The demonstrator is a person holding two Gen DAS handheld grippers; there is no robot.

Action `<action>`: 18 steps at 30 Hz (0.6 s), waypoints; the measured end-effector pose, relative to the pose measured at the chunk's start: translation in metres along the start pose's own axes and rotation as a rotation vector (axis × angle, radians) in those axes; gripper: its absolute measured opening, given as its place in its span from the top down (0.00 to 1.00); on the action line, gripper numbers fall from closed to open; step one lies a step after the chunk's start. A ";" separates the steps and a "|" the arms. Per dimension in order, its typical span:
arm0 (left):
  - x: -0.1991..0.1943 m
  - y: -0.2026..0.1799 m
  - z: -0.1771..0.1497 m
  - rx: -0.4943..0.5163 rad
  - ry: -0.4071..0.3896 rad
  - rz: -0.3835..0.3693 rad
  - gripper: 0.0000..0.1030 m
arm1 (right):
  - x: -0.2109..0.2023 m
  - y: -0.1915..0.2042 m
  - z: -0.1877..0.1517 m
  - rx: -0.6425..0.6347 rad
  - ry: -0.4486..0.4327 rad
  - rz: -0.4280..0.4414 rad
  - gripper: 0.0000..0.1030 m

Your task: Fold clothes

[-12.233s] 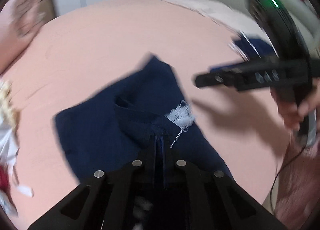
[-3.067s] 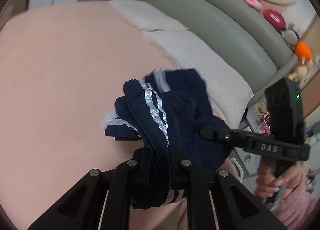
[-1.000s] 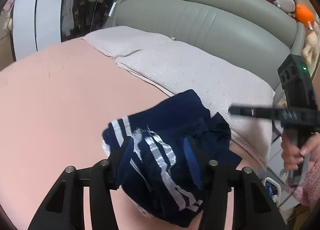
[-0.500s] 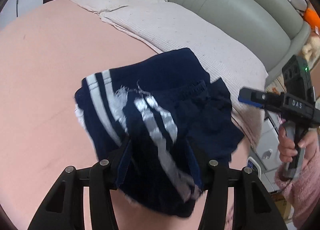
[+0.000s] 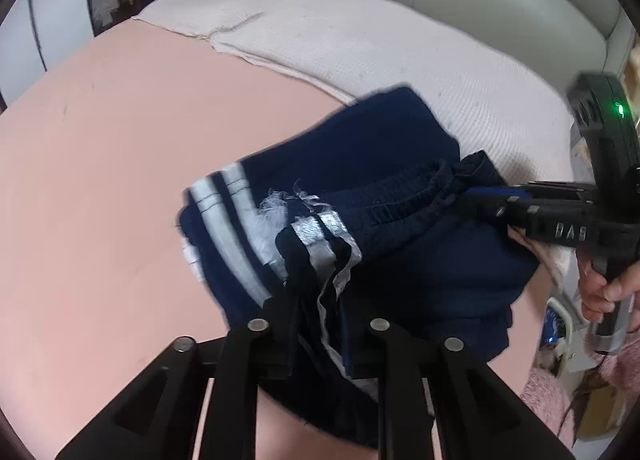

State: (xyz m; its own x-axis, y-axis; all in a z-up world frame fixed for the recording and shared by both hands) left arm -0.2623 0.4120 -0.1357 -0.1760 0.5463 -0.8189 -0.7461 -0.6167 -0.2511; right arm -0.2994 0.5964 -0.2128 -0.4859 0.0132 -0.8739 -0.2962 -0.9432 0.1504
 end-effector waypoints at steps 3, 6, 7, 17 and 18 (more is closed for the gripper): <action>-0.030 -0.005 0.005 0.003 -0.133 -0.073 0.67 | -0.021 -0.017 -0.001 0.044 -0.075 -0.049 0.81; -0.041 -0.012 0.013 0.036 -0.226 -0.095 0.58 | -0.035 0.000 -0.003 0.017 -0.094 0.035 0.78; -0.040 -0.013 0.015 0.048 -0.237 -0.059 0.58 | -0.038 0.015 -0.005 -0.037 -0.096 0.067 0.78; -0.021 -0.011 -0.009 0.159 -0.112 0.019 0.58 | 0.002 0.004 -0.010 -0.091 -0.017 -0.126 0.82; -0.021 -0.012 -0.010 0.165 -0.122 0.013 0.58 | -0.006 0.007 -0.009 -0.081 -0.041 -0.105 0.82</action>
State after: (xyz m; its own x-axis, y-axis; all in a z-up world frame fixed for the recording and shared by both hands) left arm -0.2431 0.4028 -0.1206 -0.2552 0.6101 -0.7501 -0.8366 -0.5283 -0.1451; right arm -0.2909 0.5869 -0.2112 -0.4895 0.1252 -0.8629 -0.2807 -0.9596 0.0199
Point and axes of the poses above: each gripper's, at about its wrist camera, not at the fingertips, and x roughly the way its jaws point, y to its left, z to its top, the point moved 8 cm from there along x, roughly the way its jaws point, and after that the axes turned 7 degrees about -z, right-handed, at the moved point
